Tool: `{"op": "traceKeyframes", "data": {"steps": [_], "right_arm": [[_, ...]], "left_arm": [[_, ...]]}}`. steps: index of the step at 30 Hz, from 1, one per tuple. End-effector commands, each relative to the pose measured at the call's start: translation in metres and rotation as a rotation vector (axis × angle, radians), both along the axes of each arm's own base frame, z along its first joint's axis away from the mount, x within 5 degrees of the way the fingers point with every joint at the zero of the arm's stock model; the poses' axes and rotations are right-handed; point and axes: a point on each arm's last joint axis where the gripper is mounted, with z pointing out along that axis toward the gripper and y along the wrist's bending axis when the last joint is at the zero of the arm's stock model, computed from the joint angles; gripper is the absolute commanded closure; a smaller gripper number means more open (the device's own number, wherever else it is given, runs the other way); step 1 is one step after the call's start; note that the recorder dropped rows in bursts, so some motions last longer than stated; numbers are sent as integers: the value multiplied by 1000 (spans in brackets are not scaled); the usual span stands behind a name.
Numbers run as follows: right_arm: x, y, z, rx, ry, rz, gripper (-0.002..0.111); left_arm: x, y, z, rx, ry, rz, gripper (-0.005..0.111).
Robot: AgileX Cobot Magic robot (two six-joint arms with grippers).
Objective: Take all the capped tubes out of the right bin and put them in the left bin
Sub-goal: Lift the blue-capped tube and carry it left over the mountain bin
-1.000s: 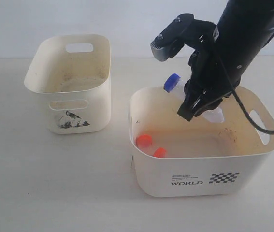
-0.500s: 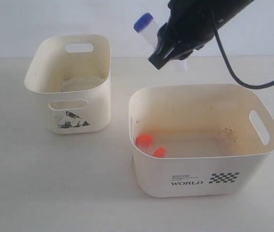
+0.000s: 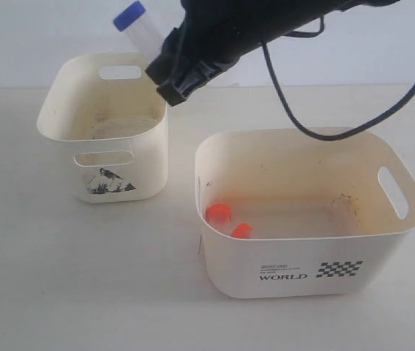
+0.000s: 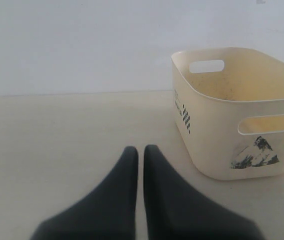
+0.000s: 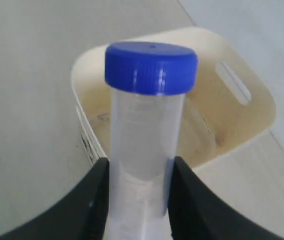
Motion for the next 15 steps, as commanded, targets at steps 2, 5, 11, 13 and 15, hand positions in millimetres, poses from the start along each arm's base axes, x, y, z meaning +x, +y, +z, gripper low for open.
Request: {"op": "traceKeyframes", "data": {"steps": [2,5,11,13,15], "right_arm": [[3,32,-13,1,-127,74,108],[15,62,-34,-10,-124,88,108],[51,95,-38,54,-112,57,108],[57,102,-39,49,-107,91,107],[64,105,-41,38,-114,81,97]], "left_arm": [[0,0,1,-7,-3,2,102],[0,0,1,-7,-3,2,102],[0,0,1,-7,-3,2,102],[0,0,1,-7,-3,2,102],[0,0,1,-7,-3,2,102]]}}
